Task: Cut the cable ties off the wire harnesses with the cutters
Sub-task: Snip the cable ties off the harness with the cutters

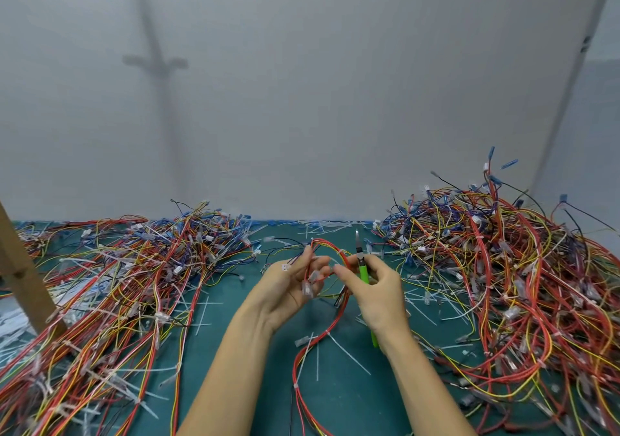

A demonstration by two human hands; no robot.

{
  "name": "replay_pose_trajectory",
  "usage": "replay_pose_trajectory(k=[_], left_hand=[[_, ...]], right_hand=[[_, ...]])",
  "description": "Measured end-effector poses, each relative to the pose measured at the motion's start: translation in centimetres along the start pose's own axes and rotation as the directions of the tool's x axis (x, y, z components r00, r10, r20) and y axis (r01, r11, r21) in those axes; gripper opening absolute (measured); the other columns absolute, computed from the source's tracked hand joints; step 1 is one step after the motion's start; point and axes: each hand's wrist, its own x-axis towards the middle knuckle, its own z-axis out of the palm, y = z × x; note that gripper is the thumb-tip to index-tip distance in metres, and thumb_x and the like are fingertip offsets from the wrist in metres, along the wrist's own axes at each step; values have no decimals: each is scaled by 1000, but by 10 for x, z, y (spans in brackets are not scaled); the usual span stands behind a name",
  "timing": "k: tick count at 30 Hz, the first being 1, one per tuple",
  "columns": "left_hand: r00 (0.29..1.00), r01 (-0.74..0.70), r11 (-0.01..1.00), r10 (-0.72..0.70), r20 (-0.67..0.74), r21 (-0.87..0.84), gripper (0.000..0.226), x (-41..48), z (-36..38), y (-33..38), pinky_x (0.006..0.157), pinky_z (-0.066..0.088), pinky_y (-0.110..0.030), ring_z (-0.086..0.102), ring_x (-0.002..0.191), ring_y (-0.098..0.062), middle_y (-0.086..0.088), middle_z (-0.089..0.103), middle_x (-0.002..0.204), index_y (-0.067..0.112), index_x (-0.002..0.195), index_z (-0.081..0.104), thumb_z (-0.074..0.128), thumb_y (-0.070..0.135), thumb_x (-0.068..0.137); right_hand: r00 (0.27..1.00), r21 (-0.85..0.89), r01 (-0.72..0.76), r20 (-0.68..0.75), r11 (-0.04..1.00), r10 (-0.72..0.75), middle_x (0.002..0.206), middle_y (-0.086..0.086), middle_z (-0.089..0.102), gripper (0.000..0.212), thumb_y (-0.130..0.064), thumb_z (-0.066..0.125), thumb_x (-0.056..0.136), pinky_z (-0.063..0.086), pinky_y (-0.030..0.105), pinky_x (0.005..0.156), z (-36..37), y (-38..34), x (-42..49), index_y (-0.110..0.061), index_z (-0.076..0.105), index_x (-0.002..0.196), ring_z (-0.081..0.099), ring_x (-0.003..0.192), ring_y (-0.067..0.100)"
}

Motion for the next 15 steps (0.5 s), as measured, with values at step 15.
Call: replay_pose_trajectory(k=[15], left_hand=[[992,-101,995,101,82,-5,22,4,2,-1,69,61,-28,74,89,-26,-18,74,97,-4,87,75,60,8,78]], right_hand=[[932,-411,323,-19,853,-362,95,-9,49,26,-30,74,85,37,4,72,5,0,-9,-23,53,98,49,91,-9]])
